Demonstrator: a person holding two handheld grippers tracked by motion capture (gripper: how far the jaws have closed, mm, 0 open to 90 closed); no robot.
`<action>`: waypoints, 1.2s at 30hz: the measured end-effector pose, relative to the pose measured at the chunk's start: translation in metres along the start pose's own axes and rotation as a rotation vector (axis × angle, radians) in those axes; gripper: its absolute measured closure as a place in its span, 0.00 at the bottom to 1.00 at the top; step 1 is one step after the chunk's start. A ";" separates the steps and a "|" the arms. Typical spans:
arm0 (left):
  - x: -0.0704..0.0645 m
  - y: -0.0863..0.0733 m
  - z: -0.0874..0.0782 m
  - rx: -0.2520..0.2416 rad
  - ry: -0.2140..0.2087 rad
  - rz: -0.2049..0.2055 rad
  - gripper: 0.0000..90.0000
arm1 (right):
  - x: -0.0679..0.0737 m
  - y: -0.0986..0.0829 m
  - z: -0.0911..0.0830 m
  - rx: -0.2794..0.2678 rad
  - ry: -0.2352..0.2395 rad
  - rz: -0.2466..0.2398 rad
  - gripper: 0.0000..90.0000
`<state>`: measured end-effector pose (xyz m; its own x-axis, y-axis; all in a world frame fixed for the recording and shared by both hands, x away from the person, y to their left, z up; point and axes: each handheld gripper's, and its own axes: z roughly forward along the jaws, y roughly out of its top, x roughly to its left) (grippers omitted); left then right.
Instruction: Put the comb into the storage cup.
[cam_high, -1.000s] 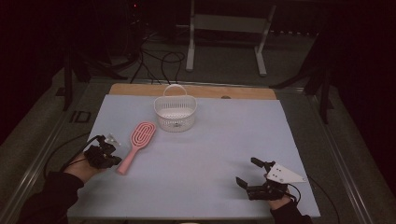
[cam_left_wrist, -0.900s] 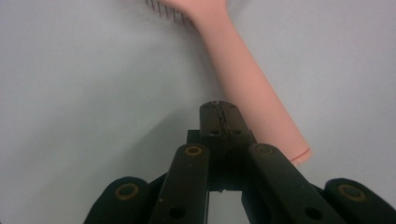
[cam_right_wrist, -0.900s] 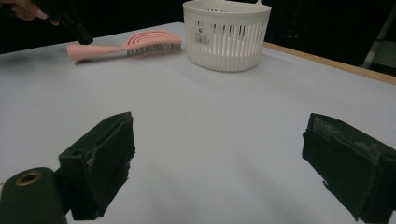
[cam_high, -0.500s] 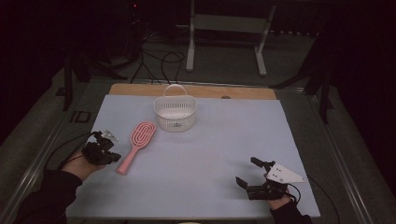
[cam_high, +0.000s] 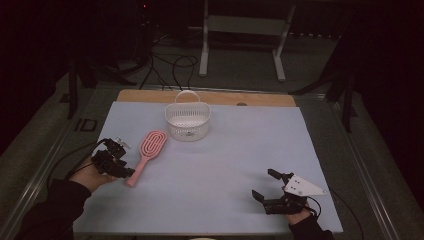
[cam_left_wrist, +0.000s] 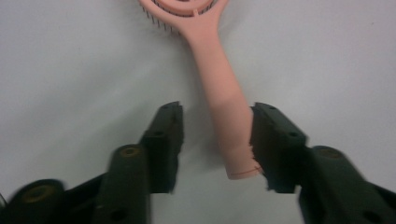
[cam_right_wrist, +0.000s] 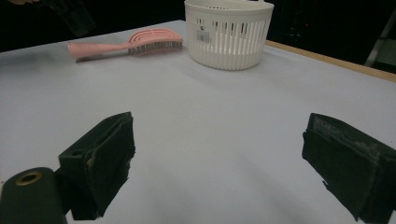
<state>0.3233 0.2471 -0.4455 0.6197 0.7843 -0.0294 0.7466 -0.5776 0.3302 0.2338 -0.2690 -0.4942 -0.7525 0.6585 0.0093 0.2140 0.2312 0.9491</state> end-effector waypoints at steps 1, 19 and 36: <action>-0.001 0.001 0.000 0.004 -0.002 0.001 0.52 | 0.000 0.000 0.000 -0.002 -0.002 -0.002 0.10; -0.009 0.014 -0.006 0.012 -0.018 -0.021 0.00 | 0.001 0.000 0.001 -0.005 0.003 0.000 0.10; -0.017 0.030 0.000 0.032 -0.020 -0.098 0.00 | 0.001 0.000 0.001 0.001 0.004 -0.002 0.10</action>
<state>0.3350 0.2163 -0.4349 0.5479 0.8329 -0.0785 0.8109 -0.5057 0.2945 0.2339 -0.2671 -0.4943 -0.7551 0.6555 0.0089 0.2132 0.2327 0.9489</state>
